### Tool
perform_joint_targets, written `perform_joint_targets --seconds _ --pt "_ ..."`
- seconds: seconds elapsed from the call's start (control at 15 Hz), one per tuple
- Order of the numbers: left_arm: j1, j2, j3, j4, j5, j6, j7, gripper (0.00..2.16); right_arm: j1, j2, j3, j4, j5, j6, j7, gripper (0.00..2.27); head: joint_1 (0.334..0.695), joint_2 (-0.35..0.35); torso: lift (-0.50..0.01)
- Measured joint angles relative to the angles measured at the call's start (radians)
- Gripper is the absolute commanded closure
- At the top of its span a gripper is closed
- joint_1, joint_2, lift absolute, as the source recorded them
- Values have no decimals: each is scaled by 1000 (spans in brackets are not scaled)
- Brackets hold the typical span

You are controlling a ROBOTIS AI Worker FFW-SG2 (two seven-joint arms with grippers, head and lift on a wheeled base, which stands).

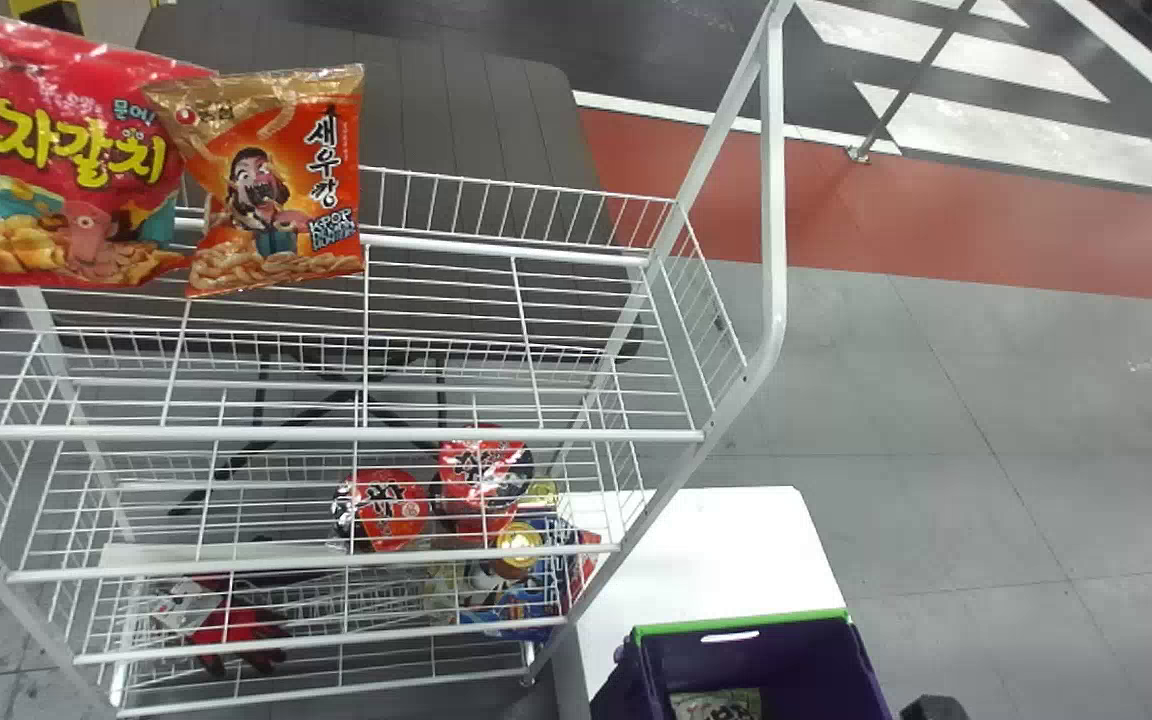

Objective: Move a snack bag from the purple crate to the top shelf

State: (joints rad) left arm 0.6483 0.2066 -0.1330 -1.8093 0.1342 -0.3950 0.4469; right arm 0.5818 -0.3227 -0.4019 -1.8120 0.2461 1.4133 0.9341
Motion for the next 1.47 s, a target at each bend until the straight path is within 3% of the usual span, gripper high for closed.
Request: perform_joint_targets --seconds 0.13,0.4,0.67,1.13,1.33,1.47 --pt "4 -3 -1 -2 -5 -1 1 120 2 8 -49 -127 -60 129 37 1686 695 -350 0" --pt "8 -8 -11 -16 -20 20 0 120 -7 33 -129 -345 -173 156 59 1686 695 -278 0" --pt "0 -1 -18 -30 -24 41 -4 120 -45 108 -218 -529 -303 157 76 1686 695 -179 0" --pt "-1 2 -28 -33 -28 46 -3 120 -204 227 -220 -812 -338 157 73 1686 695 -57 0" --pt "-1 4 -30 -34 -30 48 -2 120 -343 240 -193 -869 -332 157 41 1686 695 -28 0" --pt "-2 5 -29 -35 -30 48 -2 120 -409 241 -135 -875 -328 157 -33 1683 695 -14 0"
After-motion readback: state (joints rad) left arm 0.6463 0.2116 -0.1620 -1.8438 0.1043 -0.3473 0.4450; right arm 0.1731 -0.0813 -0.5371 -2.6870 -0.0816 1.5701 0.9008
